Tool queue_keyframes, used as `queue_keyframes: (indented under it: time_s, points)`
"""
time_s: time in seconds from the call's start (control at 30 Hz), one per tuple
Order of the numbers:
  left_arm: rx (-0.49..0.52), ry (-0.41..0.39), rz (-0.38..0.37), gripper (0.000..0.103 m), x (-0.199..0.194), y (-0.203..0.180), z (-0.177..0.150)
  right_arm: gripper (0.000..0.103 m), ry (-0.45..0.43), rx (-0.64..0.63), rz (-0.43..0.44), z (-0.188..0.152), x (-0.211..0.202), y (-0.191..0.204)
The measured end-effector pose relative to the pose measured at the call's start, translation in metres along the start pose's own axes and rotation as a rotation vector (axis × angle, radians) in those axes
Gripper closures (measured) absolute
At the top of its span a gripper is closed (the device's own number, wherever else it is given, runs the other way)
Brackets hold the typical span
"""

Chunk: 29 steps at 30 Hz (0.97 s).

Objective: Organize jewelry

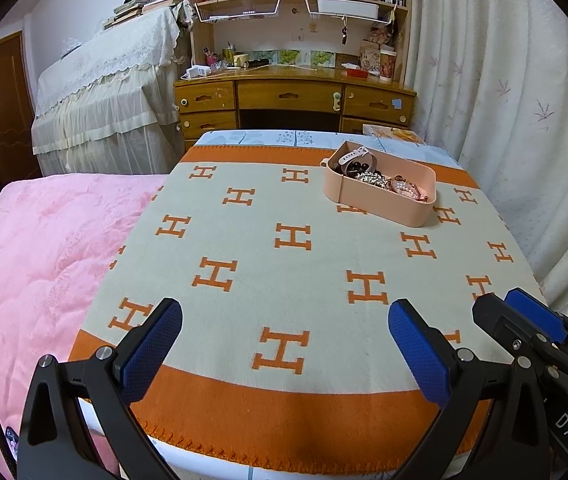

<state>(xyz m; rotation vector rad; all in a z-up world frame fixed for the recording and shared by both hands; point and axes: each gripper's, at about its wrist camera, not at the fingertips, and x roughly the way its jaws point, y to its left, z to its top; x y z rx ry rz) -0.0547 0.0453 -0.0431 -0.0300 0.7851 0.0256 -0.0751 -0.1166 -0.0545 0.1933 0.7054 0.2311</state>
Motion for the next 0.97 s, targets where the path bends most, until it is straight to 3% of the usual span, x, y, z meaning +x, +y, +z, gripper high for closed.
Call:
queue_keyframes:
  time_s: [0.97]
  points:
    - [0.0, 0.043, -0.002, 0.001, 0.02, 0.002, 0.003, 0.055, 0.036, 0.015, 0.003, 0.003, 0.02, -0.004]
